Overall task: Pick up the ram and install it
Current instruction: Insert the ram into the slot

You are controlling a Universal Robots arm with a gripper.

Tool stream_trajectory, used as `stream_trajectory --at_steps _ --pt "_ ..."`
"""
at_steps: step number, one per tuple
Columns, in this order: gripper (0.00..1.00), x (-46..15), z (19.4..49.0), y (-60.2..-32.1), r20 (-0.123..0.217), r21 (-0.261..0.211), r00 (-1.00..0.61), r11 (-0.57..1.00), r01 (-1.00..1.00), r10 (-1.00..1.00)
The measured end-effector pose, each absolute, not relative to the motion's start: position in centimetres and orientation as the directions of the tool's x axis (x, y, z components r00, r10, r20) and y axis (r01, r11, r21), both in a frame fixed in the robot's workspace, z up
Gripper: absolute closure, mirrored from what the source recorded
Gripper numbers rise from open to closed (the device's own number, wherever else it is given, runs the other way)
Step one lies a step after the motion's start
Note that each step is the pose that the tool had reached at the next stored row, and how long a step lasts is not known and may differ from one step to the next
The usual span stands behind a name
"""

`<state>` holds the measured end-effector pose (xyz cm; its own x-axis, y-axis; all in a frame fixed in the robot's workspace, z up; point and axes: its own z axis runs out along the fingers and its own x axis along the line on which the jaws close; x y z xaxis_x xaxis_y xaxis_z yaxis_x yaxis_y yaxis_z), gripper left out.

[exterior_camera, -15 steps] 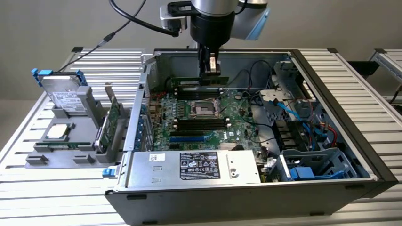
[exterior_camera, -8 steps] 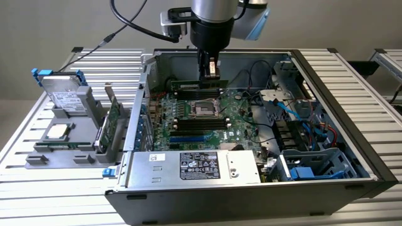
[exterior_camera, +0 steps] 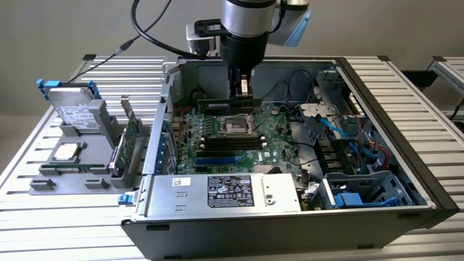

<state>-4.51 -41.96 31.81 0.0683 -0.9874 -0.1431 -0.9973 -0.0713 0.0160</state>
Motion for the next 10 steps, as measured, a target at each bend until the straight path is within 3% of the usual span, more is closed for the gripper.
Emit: stream_trajectory --at_steps 10 --pt "0.85 -4.22 30.87 -42.34 -0.120 0.018 0.068 -0.071 -0.997 -0.990"
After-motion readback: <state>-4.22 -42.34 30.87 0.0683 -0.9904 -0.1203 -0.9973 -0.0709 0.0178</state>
